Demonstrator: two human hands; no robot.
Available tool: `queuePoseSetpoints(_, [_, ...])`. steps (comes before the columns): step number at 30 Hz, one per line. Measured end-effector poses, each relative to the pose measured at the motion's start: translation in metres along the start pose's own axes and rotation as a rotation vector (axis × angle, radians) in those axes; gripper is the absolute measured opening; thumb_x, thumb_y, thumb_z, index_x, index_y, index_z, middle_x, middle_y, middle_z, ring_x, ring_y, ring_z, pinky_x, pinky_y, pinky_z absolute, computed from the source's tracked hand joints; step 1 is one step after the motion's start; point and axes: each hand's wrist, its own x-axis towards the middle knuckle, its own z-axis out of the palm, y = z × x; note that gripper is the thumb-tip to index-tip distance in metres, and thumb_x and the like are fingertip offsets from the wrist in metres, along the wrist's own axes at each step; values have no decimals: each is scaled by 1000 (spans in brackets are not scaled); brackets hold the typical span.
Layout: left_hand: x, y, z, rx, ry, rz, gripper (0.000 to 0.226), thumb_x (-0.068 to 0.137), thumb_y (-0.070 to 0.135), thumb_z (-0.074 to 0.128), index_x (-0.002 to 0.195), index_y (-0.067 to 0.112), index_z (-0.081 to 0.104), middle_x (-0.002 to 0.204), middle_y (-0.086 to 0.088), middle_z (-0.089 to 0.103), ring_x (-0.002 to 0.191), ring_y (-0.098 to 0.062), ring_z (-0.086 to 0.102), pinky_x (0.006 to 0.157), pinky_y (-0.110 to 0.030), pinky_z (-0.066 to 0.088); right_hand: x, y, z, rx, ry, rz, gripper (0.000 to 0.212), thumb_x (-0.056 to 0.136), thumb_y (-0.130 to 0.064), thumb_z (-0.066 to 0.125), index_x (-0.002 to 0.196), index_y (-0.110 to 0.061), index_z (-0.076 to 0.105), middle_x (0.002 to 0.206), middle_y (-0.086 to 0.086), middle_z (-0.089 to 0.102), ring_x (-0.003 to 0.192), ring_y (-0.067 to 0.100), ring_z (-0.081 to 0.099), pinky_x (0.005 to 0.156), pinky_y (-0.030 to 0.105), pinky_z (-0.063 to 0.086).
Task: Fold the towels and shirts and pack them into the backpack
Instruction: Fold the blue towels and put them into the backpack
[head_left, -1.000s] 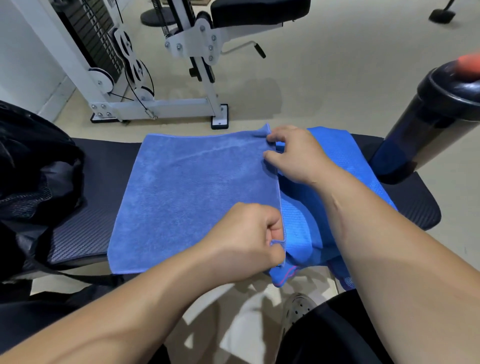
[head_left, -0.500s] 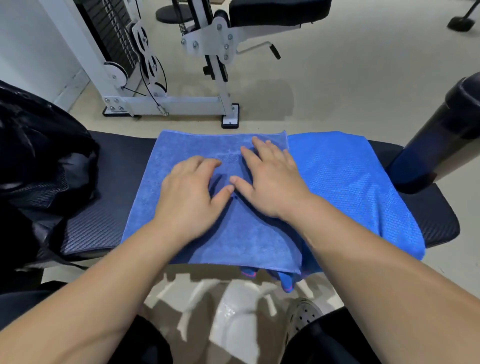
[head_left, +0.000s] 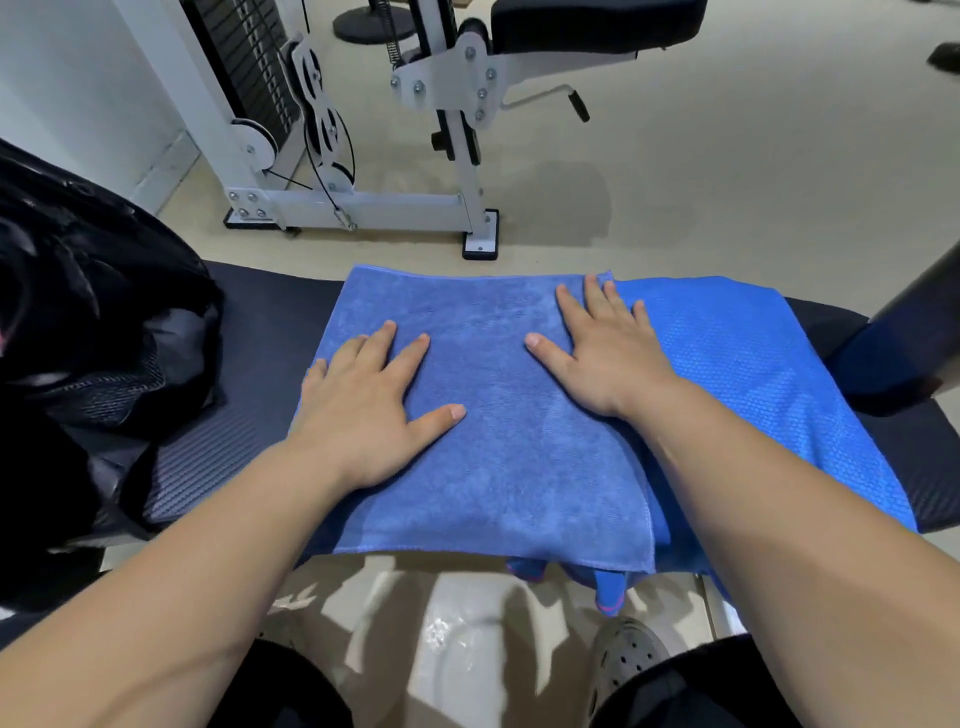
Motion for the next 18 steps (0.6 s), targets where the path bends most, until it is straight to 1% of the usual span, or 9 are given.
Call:
queuePoseSetpoints(3, [23,-9,-10,82,56,-22,95,79,88,19,159,37,13,168,1,10,149,-29,17,116,-50,25,3,-2,-2,-9,-18,7,86,92,-77,20,161,-29,4,169,4,-9,155,20,-13,124,53,-6])
queuePoseSetpoints(5, [43,-16,-15,88,30,-32,97,79,89,17,160,36,13,169,0,9,150,-31,17,119,-49,25,4,-3,-5,-20,-13,11,84,92,-77,21,161,-31,8,169,3,-4,155,20,-9,123,54,-5])
queuePoseSetpoints(6, [52,-19,-18,85,6,-31,96,79,89,17,160,36,13,169,0,9,151,-31,16,120,-50,25,5,-3,-7,-13,8,9,82,92,-76,23,160,-31,14,169,3,3,156,20,-3,124,54,-3])
queuePoseSetpoints(8, [68,-26,-24,93,-5,-15,89,83,85,21,157,37,21,166,1,20,147,-30,24,115,-50,31,7,-1,-11,86,79,10,73,95,-70,31,155,-28,32,165,5,20,153,23,13,124,48,9])
queuePoseSetpoints(10, [80,-34,-33,65,42,13,76,87,78,28,148,34,39,151,-1,41,133,-31,38,107,-49,40,15,2,-16,222,164,33,61,98,-61,41,146,-24,48,158,4,34,147,25,26,119,41,23])
queuePoseSetpoints(12, [91,-39,-42,22,89,47,62,92,67,36,138,29,50,135,-4,52,123,-33,46,104,-47,42,28,10,-21,241,225,45,48,101,-50,45,139,-21,56,150,2,45,141,25,36,111,39,33])
queuePoseSetpoints(14, [104,-46,-47,14,112,62,49,97,54,44,137,27,51,134,-6,54,124,-34,47,104,-45,41,44,19,-28,167,235,26,39,102,-35,47,135,-20,60,143,4,52,134,28,44,106,39,40])
queuePoseSetpoints(15, [110,-49,-49,10,109,60,48,98,52,46,138,27,50,135,-7,54,126,-35,46,105,-45,41,51,23,-32,130,221,23,37,102,-29,47,135,-20,61,141,4,54,132,29,46,104,39,42])
queuePoseSetpoints(18, [122,-55,-53,-46,43,34,52,97,56,48,141,28,48,136,-7,56,127,-34,49,105,-46,42,67,33,-45,69,159,71,33,98,-23,52,129,-24,65,134,4,60,125,30,52,96,35,43])
